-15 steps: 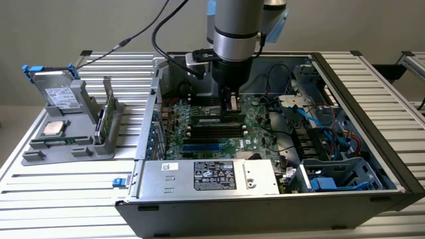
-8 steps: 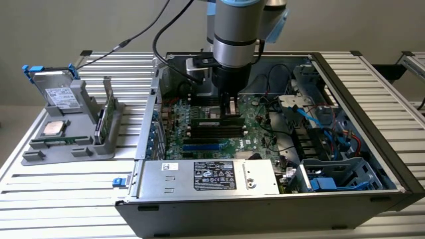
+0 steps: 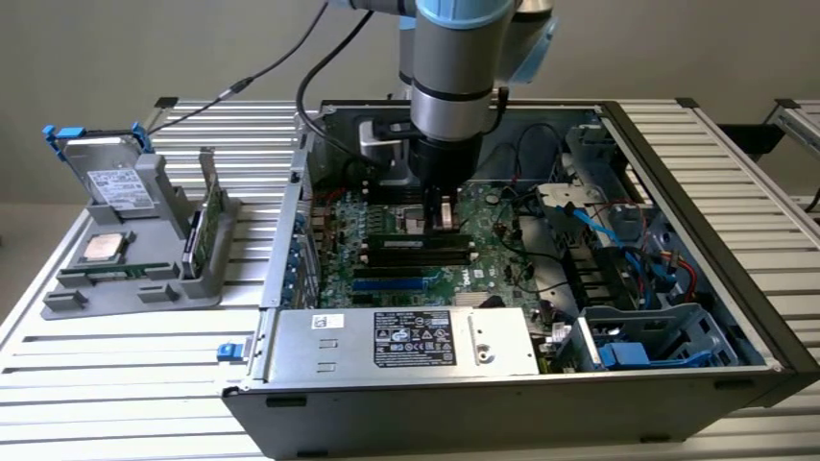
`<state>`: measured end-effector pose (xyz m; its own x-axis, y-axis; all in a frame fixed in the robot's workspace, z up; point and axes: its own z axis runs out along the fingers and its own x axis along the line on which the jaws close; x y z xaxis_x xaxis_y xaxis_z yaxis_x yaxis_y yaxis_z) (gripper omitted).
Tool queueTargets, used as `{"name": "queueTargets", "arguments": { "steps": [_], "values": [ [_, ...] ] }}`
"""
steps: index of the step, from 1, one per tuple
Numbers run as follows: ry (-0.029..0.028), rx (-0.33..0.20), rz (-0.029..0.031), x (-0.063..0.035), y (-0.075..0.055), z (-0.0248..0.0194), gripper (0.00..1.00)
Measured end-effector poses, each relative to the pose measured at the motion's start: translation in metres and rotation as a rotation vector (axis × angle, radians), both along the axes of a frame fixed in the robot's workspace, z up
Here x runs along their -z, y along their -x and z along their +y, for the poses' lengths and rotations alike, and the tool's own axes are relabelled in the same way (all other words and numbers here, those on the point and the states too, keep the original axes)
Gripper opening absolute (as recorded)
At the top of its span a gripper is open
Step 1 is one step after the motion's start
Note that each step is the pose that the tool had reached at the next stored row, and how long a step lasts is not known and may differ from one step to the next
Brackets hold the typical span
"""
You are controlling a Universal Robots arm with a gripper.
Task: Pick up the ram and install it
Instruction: 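Insert the ram into the slot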
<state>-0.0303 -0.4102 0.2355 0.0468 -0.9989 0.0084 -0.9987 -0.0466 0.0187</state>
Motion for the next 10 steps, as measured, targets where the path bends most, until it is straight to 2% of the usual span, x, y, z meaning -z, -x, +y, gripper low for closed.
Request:
{"name": "queueTargets", "arguments": {
  "steps": [3, 10],
  "values": [
    [0.0008, 0.0, 0.0027, 0.0002, 0.0, 0.0, 0.14],
    [0.0013, -0.001, 0.0048, 0.0036, -0.0001, -0.0001, 0.14]
  ]
}}
